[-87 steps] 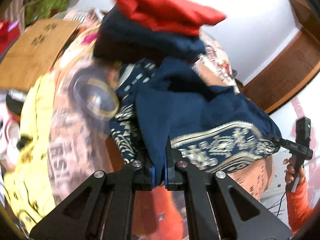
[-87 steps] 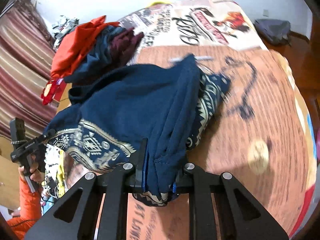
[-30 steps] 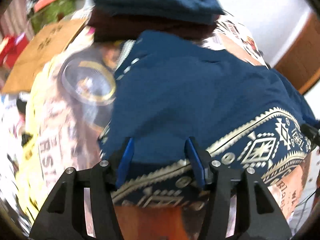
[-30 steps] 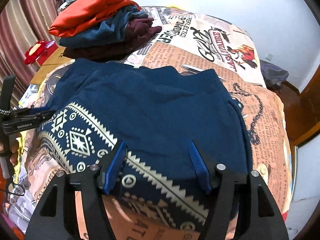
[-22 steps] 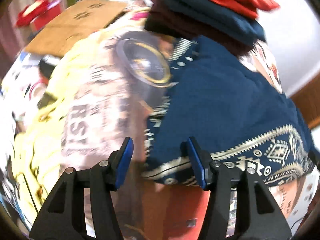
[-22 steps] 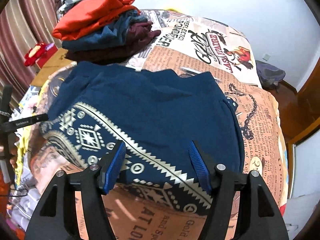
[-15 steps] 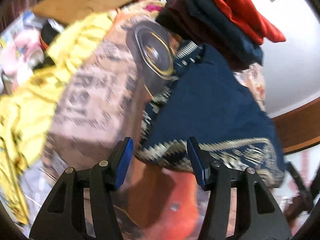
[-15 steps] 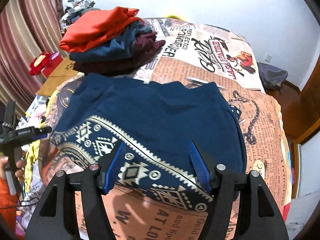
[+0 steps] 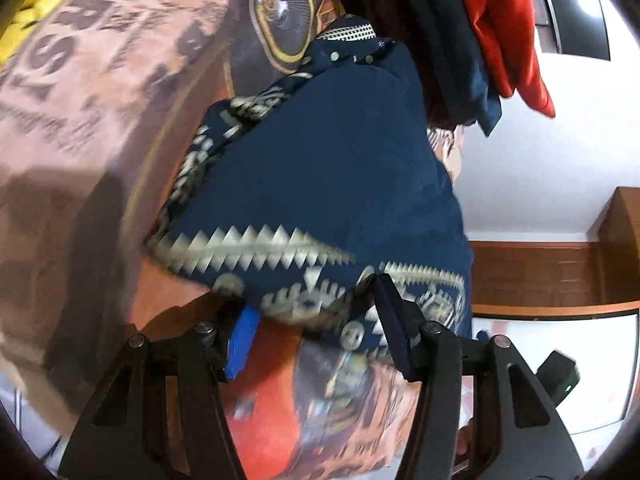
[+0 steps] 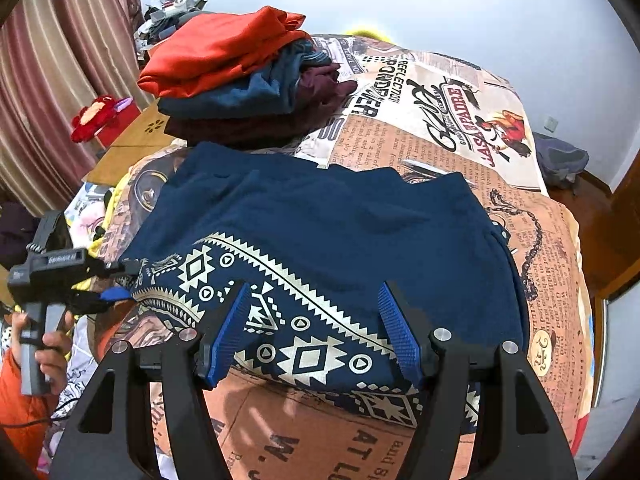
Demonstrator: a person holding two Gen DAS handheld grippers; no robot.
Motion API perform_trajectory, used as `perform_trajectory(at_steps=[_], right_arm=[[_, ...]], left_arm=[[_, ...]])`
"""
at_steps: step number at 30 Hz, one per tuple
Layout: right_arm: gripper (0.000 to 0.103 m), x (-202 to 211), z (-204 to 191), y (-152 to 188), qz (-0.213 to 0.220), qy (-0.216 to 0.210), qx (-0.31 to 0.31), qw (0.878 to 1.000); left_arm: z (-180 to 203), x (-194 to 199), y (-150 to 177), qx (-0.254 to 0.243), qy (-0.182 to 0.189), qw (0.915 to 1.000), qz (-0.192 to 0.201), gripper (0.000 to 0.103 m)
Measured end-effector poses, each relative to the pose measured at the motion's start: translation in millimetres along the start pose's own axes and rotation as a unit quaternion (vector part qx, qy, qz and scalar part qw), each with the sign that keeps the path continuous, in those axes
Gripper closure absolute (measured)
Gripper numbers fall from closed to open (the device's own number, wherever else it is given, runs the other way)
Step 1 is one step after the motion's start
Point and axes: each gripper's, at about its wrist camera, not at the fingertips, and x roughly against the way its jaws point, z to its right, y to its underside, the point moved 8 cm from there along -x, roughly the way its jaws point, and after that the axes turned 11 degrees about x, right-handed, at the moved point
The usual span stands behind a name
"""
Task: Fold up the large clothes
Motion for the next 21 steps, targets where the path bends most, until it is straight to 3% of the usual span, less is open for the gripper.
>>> perform_trajectory(at_steps=[9, 14, 18, 21], right_arm=[[0.041, -8, 5, -2, -0.003, -0.007, -0.017, 1.0], [0.041, -11, 6, -6, -0.005, -0.011, -0.023, 1.0], [0.041, -7, 6, -15, 0.003, -0.014, -0.026, 1.0], [0.041, -2, 3, -26, 0.013, -0.015, -0.022, 1.0]], left_arm=[[17, -31, -37, -0.017, 0.005, 0.9993, 0.033, 0.045], [30, -37, -48, -0.03, -0.019, 0.9972, 0.066, 0.047], [46, -30, -49, -0.064, -0.045, 0.9922, 0.097, 0.089], [67, -8, -46, -0.084, -0.034, 0.9876, 0.128, 0.095]])
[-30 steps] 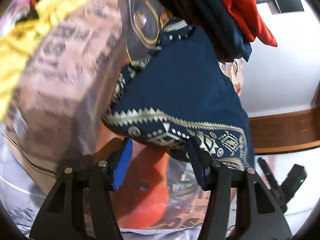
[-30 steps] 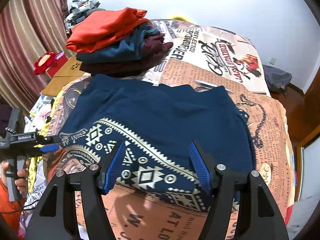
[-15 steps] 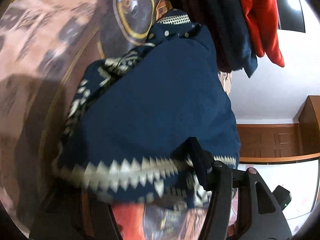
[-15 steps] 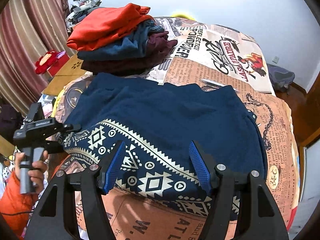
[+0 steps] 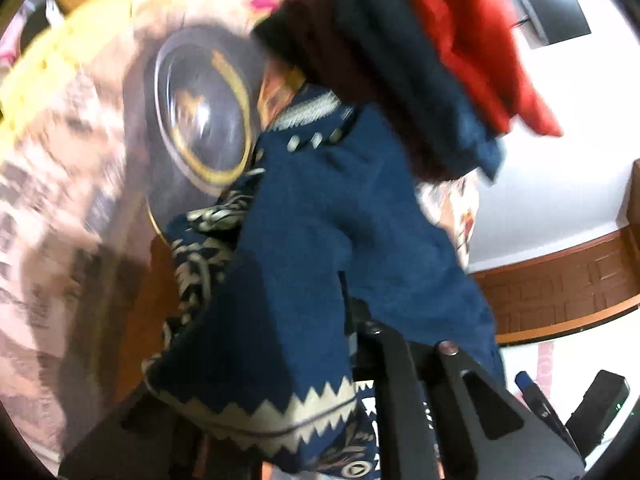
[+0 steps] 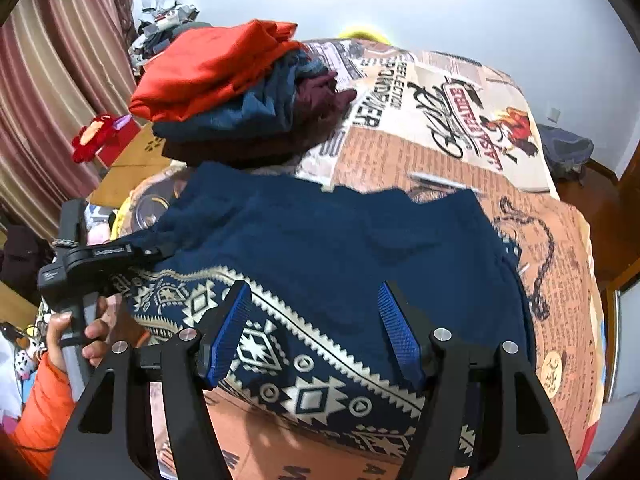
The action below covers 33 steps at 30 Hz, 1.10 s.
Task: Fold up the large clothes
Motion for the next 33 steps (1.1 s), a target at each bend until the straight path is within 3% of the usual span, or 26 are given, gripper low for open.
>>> perform_trajectory(at_steps=[5, 12, 15, 18, 23, 28, 33], right_arm=[[0.041, -6, -14, -7, 0.001, -0.017, 0.003, 1.0], [0.041, -47, -64, 3, -0.042, -0.079, 0.029, 0.996], [0.04, -71, -83, 11, -0.065, -0.107, 0.029, 0.992], [0.039, -89, -85, 19, -0.087, -0.154, -0.01, 0.984], [0.039, -80, -68, 15, -0.084, -0.207, -0.057, 0.973], [0.039, -37, -17, 11, -0.029, -0.196, -0.097, 0.975], [0.039, 17, 55, 32, 0.018, -0.082, -0.118, 0.989]], left_arm=[[34, 58, -5, -0.012, 0.048, 0.9976, 0.048, 0.099], [65, 119, -5, -0.064, 0.05, 0.9889, 0.124, 0.099], [80, 120, -7, -0.085, 0.042, 0.9859, 0.137, 0.099], [91, 119, 3, -0.103, 0.037, 0.9842, 0.139, 0.099], [127, 116, 20, -0.136, 0.048, 0.9792, 0.143, 0.099], [184, 94, 46, -0.189, 0.064, 0.9709, 0.132, 0.099], [240, 38, 98, -0.268, 0.071, 0.9566, 0.088, 0.099]])
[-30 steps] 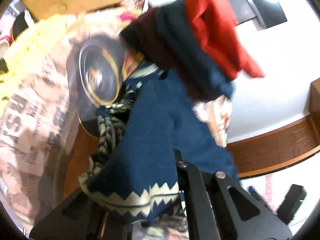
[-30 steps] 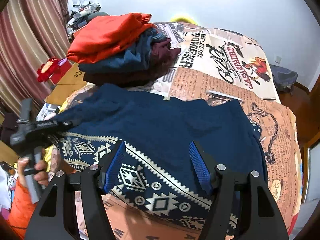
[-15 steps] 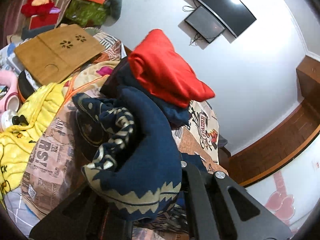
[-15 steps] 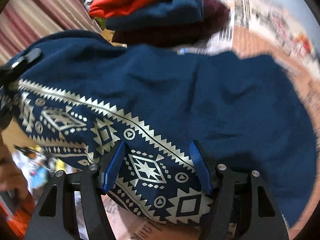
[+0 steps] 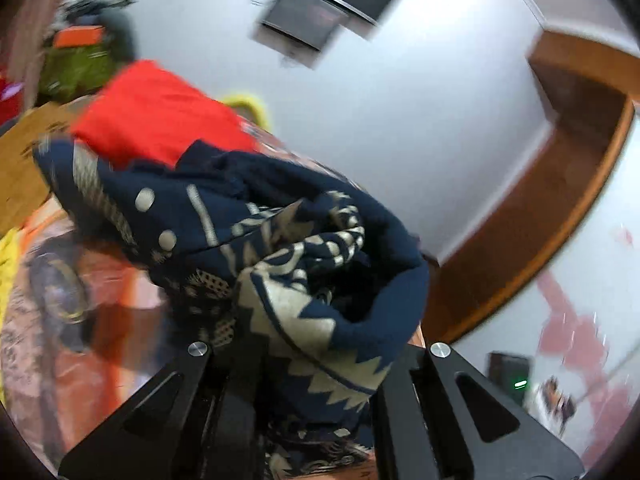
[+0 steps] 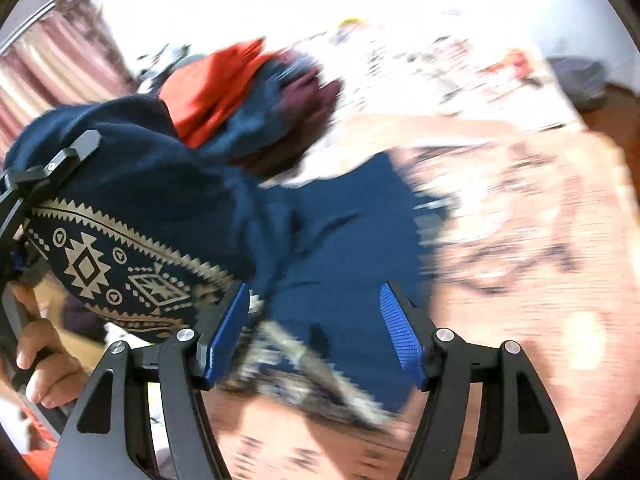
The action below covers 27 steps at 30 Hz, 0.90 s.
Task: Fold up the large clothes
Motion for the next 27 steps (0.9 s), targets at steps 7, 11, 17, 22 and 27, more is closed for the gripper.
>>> perform_trajectory(at_steps=[7, 11, 17, 22, 27], right_arm=[[0.039, 51, 52, 25, 0.019, 0.069, -0.032, 0.997], [0.039, 55, 65, 27, 0.016, 0.081, -0.048, 0.995], [0.039, 63, 65, 21, 0.023, 0.083, -0.048, 0.995], [0.039, 66, 52, 4, 0.041, 0.071, -0.032, 0.996], [0.039, 63, 28, -20, 0.053, 0.06, 0.001, 0.997]], left_arm=[[25, -88, 91, -0.077, -0.017, 0.9858, -0.149, 0.099], [7, -112, 137, -0.088, -0.027, 0.9677, -0.235, 0.099], [14, -90, 150, -0.161, -0.018, 0.9567, -0.242, 0.071], [25, -54, 137, -0.195, -0.002, 0.9572, -0.214, 0.059], [13, -20, 100, -0.183, -0.01, 0.9691, -0.166, 0.055]])
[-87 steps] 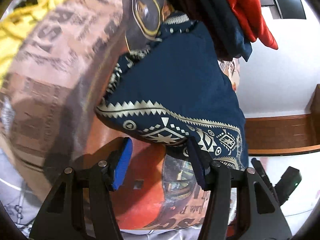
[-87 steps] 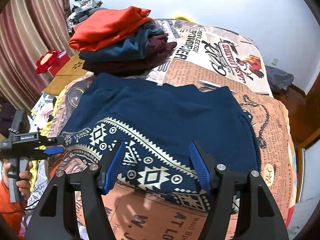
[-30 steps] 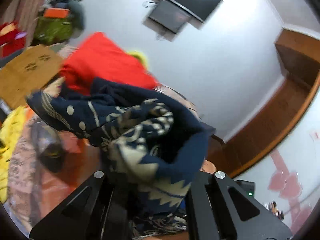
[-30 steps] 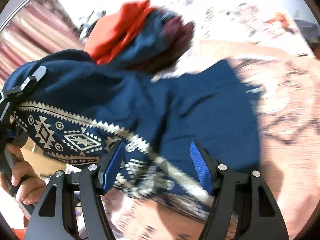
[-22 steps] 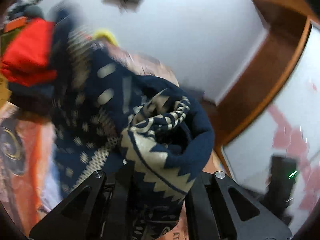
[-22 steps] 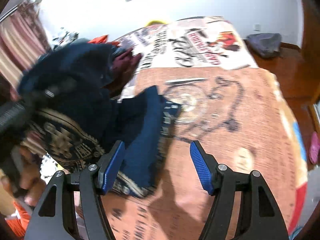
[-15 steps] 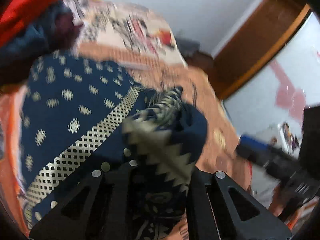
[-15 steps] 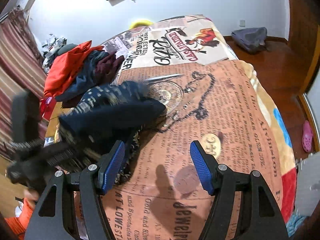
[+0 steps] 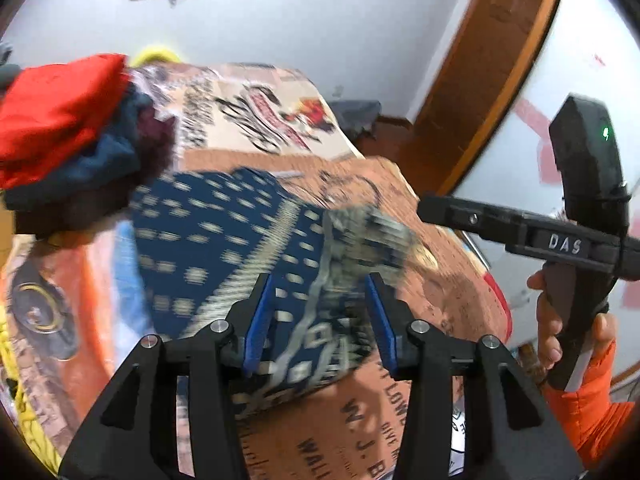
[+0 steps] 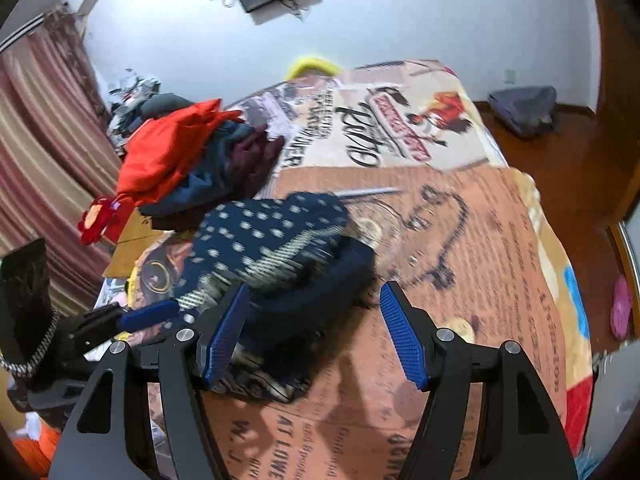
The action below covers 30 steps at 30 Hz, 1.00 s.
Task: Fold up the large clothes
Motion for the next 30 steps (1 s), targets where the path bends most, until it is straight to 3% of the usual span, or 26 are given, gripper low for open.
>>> perform_trajectory(at_steps=[5, 8, 12, 15, 22, 30], right_arm=[[0.033, -9, -29, -16, 0.007, -0.021, 0.031, 0.999], [0.031, -21, -43, -14, 0.003, -0.034, 0.044, 0.998], [0.031, -44, -43, 5, -0.036, -0.026, 0.053, 0.998], [0.031, -56, -31, 26, -0.072, -0.012, 0.047, 0.996], [0.031, -56, 9, 73, -0.132, 0.015, 0.014, 0.991], [0.031, -38, 16, 56, -0.117, 0.005, 0.013, 0.993]], left_arm=[[-34, 23, -18, 0.007, -0.049, 0.9978, 0.045, 0.044], [-57, 11, -12, 0.015, -0.072, 0.997, 0.022, 0.044], [-80, -15, 11, 0.023, -0.089, 0.9954, -0.029, 0.043], [-90, -23, 27, 0.03, -0.082, 0.9952, -0.044, 0.039], [-100, -12, 42, 0.029, -0.083, 0.9953, -0.041, 0.024], [-103, 3, 25, 0.019, -0.102, 0.9942, -0.031, 0.025]])
